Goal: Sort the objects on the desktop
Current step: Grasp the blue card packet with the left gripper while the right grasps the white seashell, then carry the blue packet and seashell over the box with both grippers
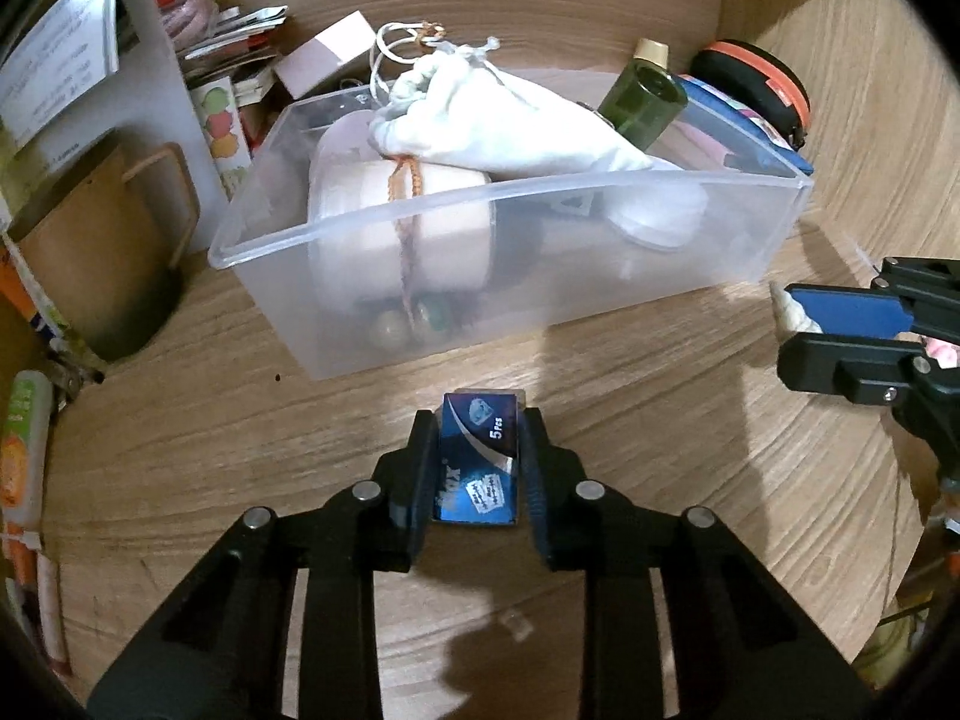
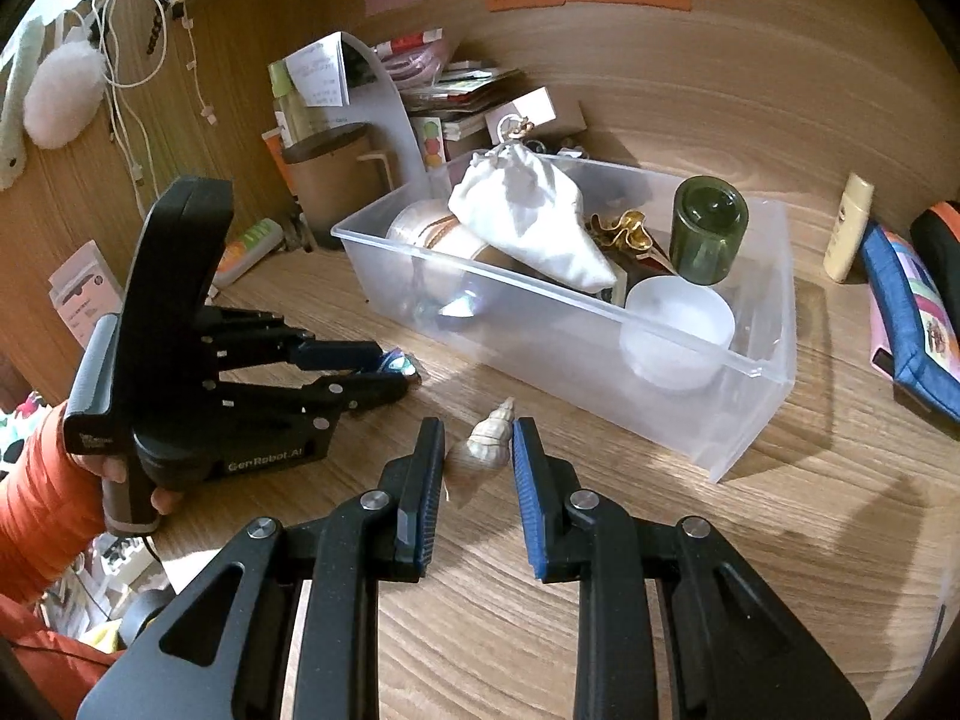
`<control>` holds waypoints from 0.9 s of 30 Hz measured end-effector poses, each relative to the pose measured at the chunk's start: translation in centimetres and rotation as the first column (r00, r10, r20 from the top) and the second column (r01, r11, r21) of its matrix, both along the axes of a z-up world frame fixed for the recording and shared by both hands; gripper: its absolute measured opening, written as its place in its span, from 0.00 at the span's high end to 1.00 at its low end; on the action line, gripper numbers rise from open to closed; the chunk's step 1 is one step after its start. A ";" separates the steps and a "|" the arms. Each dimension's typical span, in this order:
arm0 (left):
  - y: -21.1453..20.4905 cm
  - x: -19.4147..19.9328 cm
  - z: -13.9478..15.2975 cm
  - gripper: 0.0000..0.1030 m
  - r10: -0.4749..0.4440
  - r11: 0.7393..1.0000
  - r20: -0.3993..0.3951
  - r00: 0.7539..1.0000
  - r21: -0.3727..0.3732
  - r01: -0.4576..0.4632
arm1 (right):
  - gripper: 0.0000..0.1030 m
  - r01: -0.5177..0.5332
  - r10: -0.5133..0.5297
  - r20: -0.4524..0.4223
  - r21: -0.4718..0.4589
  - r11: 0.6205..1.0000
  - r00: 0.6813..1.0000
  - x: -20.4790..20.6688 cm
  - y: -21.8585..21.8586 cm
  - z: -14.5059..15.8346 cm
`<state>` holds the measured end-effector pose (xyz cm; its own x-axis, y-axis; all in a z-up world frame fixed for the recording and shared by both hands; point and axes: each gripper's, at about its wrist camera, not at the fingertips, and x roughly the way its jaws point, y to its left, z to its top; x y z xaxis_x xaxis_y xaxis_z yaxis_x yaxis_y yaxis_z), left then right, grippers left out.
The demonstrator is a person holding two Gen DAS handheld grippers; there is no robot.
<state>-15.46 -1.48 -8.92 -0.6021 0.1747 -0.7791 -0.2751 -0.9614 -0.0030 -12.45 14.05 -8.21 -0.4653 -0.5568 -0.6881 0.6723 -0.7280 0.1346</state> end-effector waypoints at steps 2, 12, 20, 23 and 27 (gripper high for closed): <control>-0.1 0.4 0.2 0.74 0.006 1.000 -0.011 1.000 0.003 -0.006 | 0.80 -0.002 0.002 -0.006 0.001 1.000 1.000 0.2 0.1 0.1; -1.2 3.3 3.4 0.74 0.041 0.997 -0.092 0.995 0.075 -0.034 | 0.80 0.027 -0.028 -0.021 -0.021 0.999 0.999 0.8 0.7 1.2; -2.8 4.3 6.2 0.74 0.078 0.990 -0.152 0.985 0.129 -0.058 | 0.80 0.056 -0.059 -0.065 -0.039 0.998 0.996 1.3 1.4 3.2; -3.2 4.0 7.1 0.74 0.095 0.987 -0.169 0.981 0.142 -0.071 | 0.80 0.068 -0.072 -0.084 -0.046 0.997 0.994 1.2 1.7 4.0; -3.7 3.5 8.4 0.74 0.102 0.983 -0.194 0.976 0.169 -0.070 | 0.80 0.083 -0.088 -0.102 -0.053 0.995 0.991 0.7 1.9 4.9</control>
